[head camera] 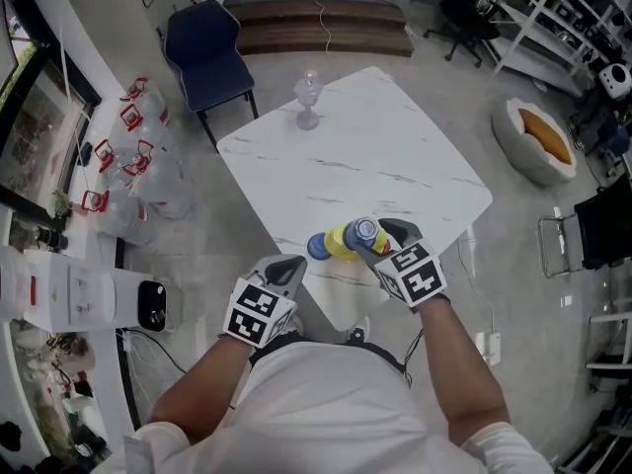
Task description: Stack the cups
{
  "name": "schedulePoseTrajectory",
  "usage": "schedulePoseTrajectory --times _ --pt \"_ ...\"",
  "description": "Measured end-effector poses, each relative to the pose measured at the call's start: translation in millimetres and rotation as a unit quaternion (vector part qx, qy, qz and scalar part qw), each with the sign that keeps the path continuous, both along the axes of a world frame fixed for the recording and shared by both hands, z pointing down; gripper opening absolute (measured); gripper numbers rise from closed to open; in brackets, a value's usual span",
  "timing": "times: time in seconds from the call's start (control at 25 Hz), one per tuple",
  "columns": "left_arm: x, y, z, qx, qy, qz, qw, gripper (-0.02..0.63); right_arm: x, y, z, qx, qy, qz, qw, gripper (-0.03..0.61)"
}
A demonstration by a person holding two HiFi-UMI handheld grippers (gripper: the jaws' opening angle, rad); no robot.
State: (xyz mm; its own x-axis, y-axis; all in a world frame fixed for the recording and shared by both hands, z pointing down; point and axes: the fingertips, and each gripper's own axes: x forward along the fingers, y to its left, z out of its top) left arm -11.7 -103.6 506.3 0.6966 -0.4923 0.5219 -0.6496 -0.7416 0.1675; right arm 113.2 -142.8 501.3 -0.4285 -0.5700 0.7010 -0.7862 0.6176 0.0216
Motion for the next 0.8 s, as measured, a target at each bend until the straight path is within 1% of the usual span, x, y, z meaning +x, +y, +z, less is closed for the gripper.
schedulePoseTrajectory --times 0.04,0.2,0.32,0.4,0.48,0.56,0.68,0.8 --pt "-1.1 -0.2 0.1 -0.001 0.0 -0.001 1.0 0.009 0.4 -0.5 -1.7 0.005 0.0 0.002 1.0 0.284" --pt "-3.4 -0.5 0.4 -0.001 0.0 -0.005 1.0 0.009 5.4 2.6 -11.8 0.024 -0.001 0.008 1.0 0.284" --pt "-1.3 -0.5 0.0 0.001 0.001 -0.006 1.0 0.009 13.3 9.2 -22.7 0.038 -0.026 0.023 0.999 0.281" --pt "1.0 -0.6 -0.4 0.002 0.002 -0.005 1.0 0.009 23.3 15.3 -32.6 0.055 -0.052 0.043 0.996 0.261" --pt "1.9 -1.4 -0.3 0.002 0.001 -0.004 1.0 0.009 35.8 23.4 -37.4 0.071 -0.07 0.064 0.993 0.223" --pt "1.3 -1.7 0.5 0.003 0.0 -0.002 1.0 0.009 47.8 34.8 -30.5 0.073 -0.083 0.087 0.99 0.167" --pt "2.4 -0.8 0.1 0.005 0.002 0.003 1.0 0.009 62.3 57.6 -6.0 0.048 -0.104 0.127 0.985 0.098" --pt "4.5 1.7 -0.6 0.006 0.001 0.008 0.9999 0.009 67.2 81.2 12.3 0.022 -0.14 0.161 0.977 0.037"
